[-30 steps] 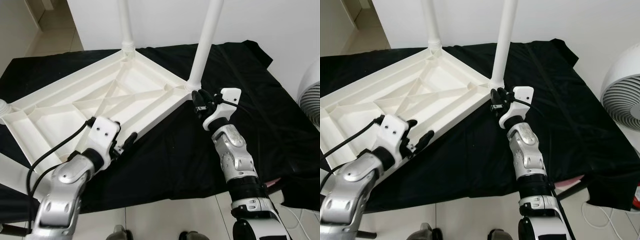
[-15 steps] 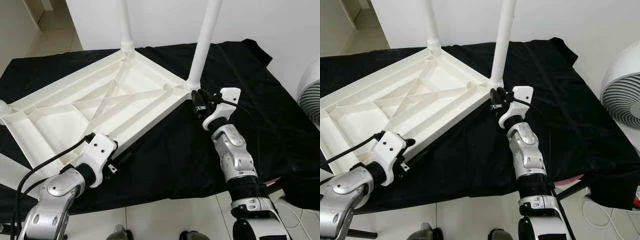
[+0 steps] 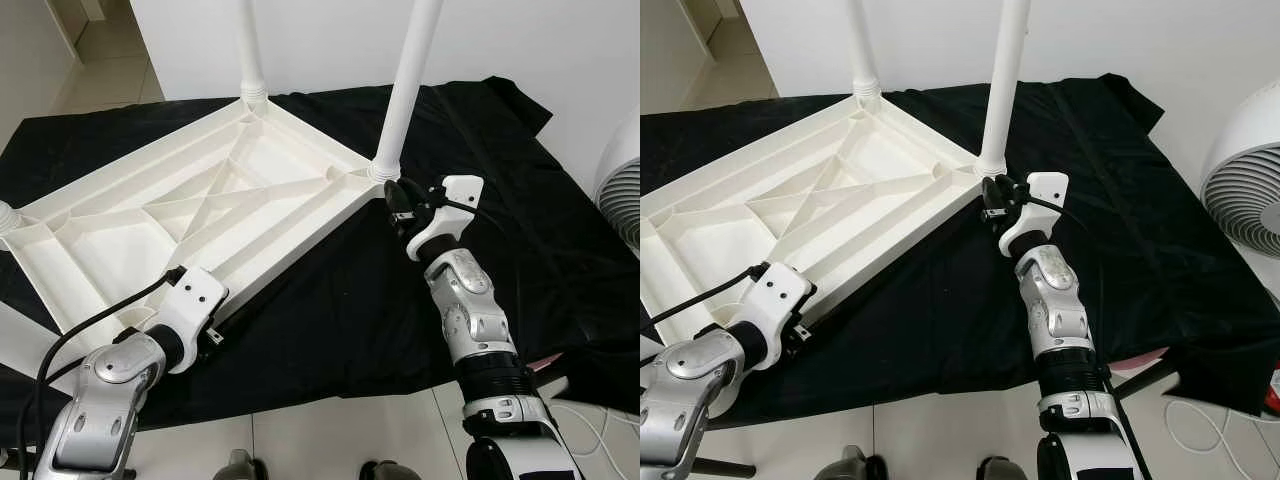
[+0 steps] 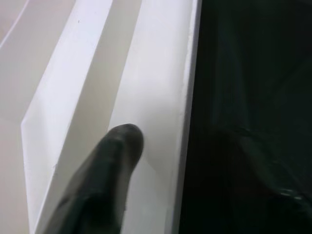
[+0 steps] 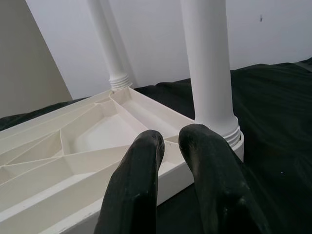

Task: Building children table

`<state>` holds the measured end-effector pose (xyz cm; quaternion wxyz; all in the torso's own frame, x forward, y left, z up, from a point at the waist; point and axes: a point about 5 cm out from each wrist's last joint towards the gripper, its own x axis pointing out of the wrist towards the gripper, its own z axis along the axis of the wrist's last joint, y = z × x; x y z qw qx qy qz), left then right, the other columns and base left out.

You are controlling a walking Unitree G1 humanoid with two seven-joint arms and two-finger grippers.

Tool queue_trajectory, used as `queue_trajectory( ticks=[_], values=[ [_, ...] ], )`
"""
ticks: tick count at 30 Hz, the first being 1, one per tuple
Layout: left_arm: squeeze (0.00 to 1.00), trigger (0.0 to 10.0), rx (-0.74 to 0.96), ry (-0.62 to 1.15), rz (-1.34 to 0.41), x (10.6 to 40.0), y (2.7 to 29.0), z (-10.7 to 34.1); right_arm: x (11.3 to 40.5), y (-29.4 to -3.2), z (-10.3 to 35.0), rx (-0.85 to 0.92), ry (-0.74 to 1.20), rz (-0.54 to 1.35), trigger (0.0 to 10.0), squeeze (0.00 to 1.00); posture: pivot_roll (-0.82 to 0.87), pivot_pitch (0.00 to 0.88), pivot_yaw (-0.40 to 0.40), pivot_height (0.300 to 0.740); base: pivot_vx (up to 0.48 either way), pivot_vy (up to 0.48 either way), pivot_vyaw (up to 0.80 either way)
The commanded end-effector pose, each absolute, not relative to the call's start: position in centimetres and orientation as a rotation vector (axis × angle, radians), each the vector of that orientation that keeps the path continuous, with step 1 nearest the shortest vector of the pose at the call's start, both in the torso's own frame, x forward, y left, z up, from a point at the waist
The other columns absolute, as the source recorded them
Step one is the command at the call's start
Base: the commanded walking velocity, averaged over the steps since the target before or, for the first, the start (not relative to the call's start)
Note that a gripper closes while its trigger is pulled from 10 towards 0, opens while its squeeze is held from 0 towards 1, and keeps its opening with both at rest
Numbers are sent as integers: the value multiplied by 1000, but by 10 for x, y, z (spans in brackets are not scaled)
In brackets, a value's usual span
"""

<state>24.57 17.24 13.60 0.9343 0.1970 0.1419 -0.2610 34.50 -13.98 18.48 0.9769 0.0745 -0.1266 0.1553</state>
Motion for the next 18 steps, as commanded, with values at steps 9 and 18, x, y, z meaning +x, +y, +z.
queue_trajectory(
  ticks=[9,18],
  values=[
    [0,0,410,255,-340,262,173,139,346,-141,186,149,-252,312,10000,0,12,100,46,740,0,0,0],
    [0,0,384,200,-374,279,145,145,348,-141,188,146,-257,313,10000,0,11,95,42,740,0,0,0]
  ],
)
